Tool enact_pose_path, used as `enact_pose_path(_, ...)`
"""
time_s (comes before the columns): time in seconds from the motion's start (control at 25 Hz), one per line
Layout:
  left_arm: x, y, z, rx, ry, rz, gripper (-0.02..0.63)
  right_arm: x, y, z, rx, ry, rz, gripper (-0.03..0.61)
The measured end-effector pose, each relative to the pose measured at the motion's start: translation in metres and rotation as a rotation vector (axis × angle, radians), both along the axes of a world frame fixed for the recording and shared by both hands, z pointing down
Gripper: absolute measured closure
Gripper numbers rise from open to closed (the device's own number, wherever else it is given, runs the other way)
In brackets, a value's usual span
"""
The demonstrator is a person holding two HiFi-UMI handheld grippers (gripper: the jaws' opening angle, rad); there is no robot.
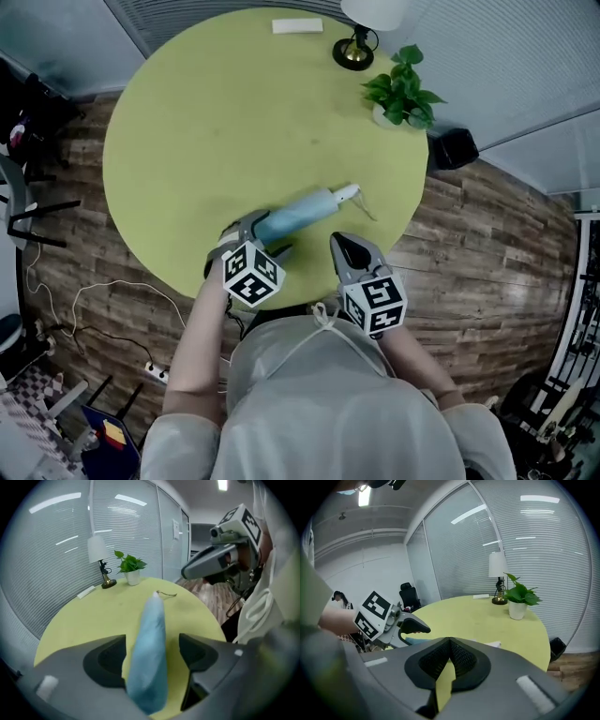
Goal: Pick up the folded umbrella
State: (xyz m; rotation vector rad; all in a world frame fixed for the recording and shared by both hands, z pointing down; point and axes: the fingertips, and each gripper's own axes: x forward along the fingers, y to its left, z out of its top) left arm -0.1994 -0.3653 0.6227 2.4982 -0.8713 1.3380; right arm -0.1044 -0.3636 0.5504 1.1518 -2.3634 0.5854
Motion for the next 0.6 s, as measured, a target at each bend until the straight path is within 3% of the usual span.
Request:
enact_pose_path(0.32, 0.02, -0.026, 0.044, -0.168, 0.004, 0.041, 0.218, 0.015, 0.0, 0.016, -0.049, 0.015, 0.044, 0.578)
enact_pose_path(0.6, 0.022, -0.024, 0.078, -0.232, -0.109, 0.103, 0.222, 0.023, 0.011, 0.034, -0.096, 0.015, 0.057, 0.578)
